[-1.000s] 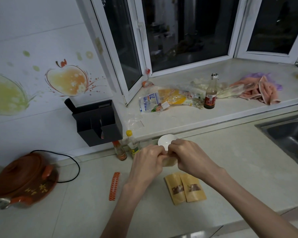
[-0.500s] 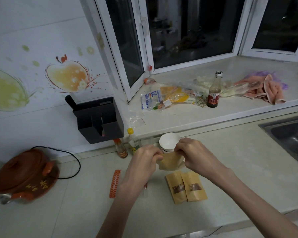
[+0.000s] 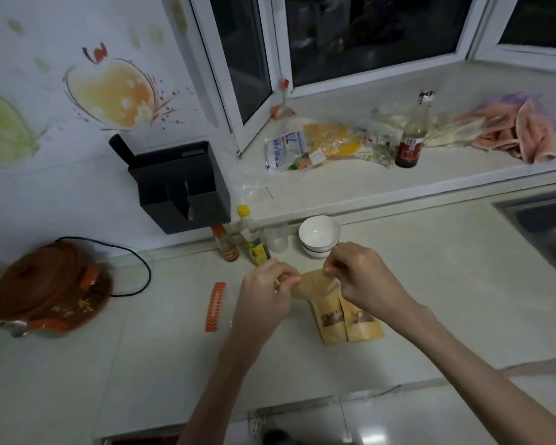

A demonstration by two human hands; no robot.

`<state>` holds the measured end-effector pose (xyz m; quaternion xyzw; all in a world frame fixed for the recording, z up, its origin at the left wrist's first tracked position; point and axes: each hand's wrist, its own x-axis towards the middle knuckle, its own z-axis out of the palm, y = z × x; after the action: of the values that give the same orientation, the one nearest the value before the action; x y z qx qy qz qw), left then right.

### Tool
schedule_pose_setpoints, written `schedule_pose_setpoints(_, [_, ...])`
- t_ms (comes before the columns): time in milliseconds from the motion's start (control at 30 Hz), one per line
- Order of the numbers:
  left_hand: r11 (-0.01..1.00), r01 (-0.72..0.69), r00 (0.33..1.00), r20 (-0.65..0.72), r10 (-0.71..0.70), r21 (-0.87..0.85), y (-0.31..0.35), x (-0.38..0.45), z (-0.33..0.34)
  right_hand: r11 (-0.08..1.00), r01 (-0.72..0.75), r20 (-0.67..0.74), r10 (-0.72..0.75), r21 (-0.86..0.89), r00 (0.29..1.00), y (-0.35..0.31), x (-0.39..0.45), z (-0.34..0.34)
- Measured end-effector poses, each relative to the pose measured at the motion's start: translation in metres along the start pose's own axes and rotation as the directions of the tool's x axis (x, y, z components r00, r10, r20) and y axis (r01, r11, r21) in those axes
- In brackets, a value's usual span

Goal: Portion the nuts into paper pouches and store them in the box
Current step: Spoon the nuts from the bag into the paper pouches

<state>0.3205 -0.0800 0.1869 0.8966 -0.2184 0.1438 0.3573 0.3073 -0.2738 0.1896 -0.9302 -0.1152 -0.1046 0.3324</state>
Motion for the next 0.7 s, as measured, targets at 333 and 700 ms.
schedule_pose_setpoints(333, [0.847, 0.456, 0.889, 0.100, -0.447, -0.271, -0.061, -0.043, 0.036, 0.843, -0.429, 0.297, 0.340, 0.325, 0.892, 0.028, -0.021, 0.068])
schedule_pose_setpoints(700, [0.628, 0.696, 0.717, 0.282, -0.637, -0.348, -0.128, -0.074, 0.067, 0.558, -0.755, 0.655, 0.433, 0.344, 0.619, 0.048, -0.062, 0.156])
